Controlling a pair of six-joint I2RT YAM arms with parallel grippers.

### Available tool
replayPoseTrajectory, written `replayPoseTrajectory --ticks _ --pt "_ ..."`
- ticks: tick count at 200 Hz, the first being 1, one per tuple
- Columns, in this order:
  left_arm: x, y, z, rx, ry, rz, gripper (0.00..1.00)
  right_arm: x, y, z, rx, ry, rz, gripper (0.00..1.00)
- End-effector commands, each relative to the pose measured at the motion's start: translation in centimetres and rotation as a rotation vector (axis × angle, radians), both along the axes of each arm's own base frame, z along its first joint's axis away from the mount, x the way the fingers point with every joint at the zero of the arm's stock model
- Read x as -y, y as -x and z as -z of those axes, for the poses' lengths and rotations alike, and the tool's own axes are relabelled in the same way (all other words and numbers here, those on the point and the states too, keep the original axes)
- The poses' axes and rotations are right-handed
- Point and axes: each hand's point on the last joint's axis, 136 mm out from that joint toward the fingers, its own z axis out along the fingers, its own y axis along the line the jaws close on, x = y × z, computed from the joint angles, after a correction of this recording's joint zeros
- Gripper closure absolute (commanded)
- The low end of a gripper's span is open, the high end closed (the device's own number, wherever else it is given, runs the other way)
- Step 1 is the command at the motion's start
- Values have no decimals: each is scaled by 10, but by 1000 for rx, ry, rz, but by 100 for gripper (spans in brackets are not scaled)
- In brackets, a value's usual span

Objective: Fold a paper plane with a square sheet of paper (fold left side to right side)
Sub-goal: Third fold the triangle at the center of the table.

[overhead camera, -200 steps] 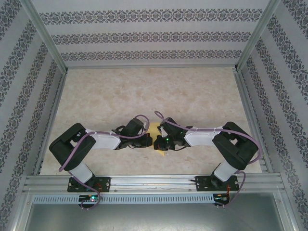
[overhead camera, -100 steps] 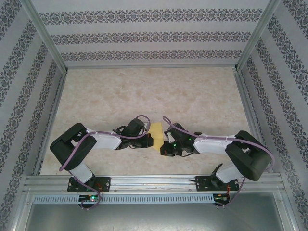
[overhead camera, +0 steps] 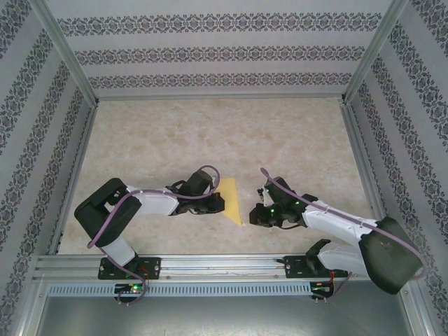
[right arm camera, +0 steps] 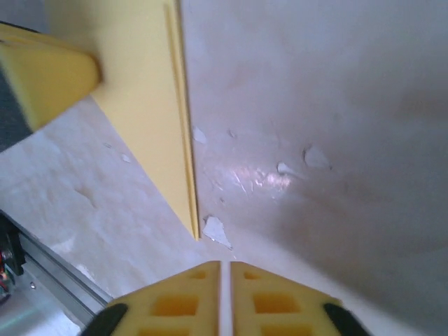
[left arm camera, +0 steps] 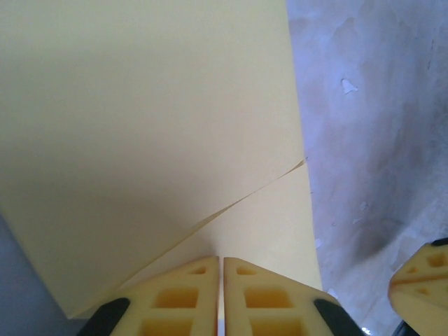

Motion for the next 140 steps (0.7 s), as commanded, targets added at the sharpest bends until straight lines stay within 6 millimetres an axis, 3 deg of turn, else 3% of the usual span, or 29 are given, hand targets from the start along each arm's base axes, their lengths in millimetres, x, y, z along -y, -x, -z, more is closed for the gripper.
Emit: replayPoseTrajectory --ticks 1,26,56,92,140 --pt "14 -10 -32 34 62 0 87 0 -18 -23 134 -13 -69 74" --pt "6 -27 -63 100 96 -31 78 -3 -36 -36 243 -9 -122 59" --pt "-26 -40 -83 181 28 -96 66 -19 -53 -44 344 -33 -228 51" --pt "-76 -44 -92 262 -69 -223 50 -38 -62 -35 352 -55 -362 50" --pt "-109 -37 -88 264 -84 -324 46 -55 -75 -20 344 -71 -422 52"
